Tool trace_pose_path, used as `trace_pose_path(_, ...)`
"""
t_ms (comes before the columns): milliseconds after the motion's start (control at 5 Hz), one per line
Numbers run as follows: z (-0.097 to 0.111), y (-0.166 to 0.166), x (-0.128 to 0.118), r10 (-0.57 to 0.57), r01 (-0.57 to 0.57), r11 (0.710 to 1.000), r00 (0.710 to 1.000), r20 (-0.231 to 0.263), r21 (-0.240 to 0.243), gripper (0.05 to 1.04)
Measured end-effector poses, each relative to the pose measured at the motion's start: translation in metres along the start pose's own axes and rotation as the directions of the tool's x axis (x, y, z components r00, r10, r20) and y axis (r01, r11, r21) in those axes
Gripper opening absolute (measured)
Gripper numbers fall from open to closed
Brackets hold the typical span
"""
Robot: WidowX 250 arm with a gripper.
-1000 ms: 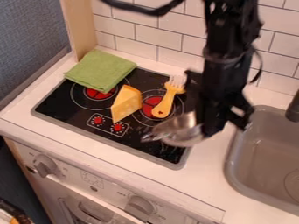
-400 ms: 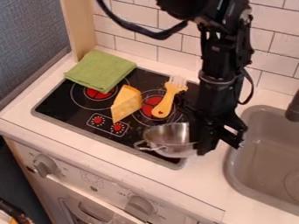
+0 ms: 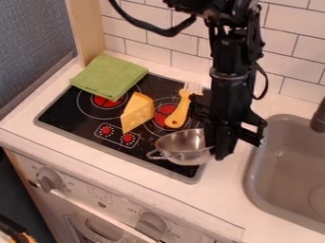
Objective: Move the silver pan to the bottom right side of the stove
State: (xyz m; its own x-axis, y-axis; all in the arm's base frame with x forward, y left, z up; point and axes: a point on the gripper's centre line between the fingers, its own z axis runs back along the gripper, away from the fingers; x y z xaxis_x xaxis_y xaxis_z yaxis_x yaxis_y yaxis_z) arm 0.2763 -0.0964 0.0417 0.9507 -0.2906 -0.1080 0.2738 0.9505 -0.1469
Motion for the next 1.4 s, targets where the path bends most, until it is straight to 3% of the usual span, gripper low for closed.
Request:
trace_pose_path(400, 0.003, 0.017, -0.007, 0.122, -0.122, 0.992, 0.993, -0.002, -0.042, 0.104)
trace_pose_path(600, -0.009, 0.025, -0.015, 0.161, -0.163, 0.986, 0.985, -0.061, -0.045, 0.291)
trace_pose_path(800, -0.010, 0.032, -0.018, 0.204, -0.210, 0.976, 0.975, -0.085, -0.061, 0.557)
trace_pose_path(1000, -0.010, 0.032, -0.015, 0.193, -0.198, 0.978, 0.979, -0.066, -0.065, 0.884)
trace_pose_path(1200, 0.018, 0.034, -0.004, 0.133, -0.133, 0.991, 0.989, 0.070, -0.011, 1.009)
trace_pose_path(1400, 0.063, 0.031, 0.007, 0.071, -0.089, 0.992, 0.979, 0.193, 0.086, 1.004)
